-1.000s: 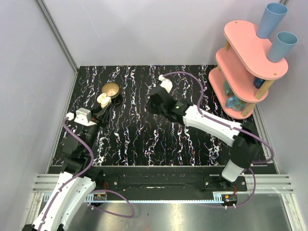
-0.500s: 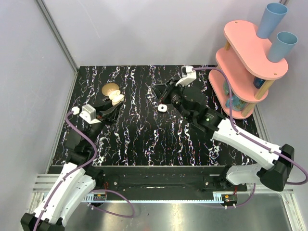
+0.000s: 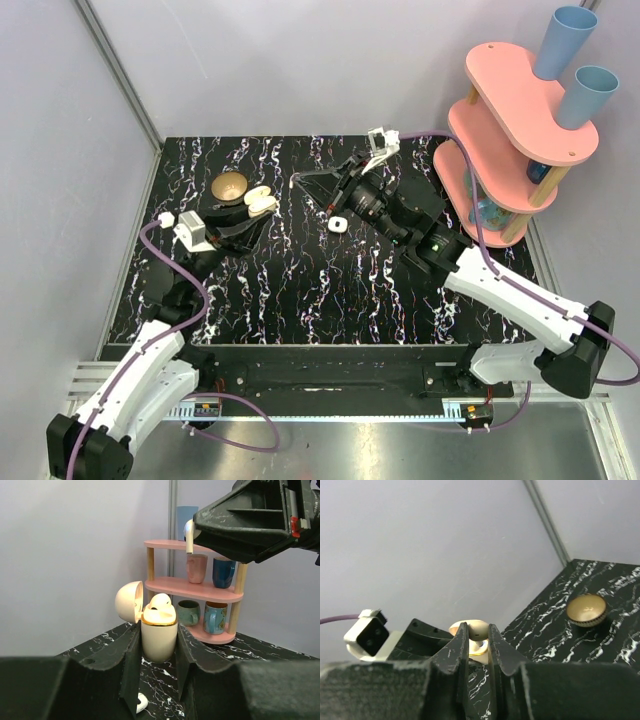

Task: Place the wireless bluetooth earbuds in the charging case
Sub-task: Insert the left earbud into the left side groove of the charging case.

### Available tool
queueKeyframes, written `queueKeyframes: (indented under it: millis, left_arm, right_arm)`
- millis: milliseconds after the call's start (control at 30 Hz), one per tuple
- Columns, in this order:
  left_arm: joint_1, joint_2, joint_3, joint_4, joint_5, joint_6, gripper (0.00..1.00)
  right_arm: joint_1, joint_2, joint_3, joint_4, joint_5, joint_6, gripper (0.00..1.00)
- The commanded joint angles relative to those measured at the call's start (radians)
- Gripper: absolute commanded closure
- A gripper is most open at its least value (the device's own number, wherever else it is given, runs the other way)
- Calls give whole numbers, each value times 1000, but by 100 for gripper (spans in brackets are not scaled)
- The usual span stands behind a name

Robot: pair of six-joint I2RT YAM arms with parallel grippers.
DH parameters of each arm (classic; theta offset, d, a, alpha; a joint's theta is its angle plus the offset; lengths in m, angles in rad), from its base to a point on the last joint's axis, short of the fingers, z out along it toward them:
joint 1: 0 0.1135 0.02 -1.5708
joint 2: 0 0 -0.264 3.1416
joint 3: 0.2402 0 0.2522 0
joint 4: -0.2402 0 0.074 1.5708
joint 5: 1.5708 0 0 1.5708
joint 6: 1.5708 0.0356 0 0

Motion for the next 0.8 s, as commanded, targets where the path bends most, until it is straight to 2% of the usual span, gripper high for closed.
queueKeyframes:
  millis: [0, 367, 767]
  left_arm:
    - [1, 3, 19, 106, 45, -24, 100]
    - [-11, 20, 23, 108, 46, -32, 100]
    - [-14, 16, 23, 108, 37, -35, 100]
  right_arm:
    - [15, 12, 61, 90, -134, -48, 100]
    - [54, 95, 112, 100, -242, -71, 100]
    - [94, 130, 149, 47, -230, -119, 100]
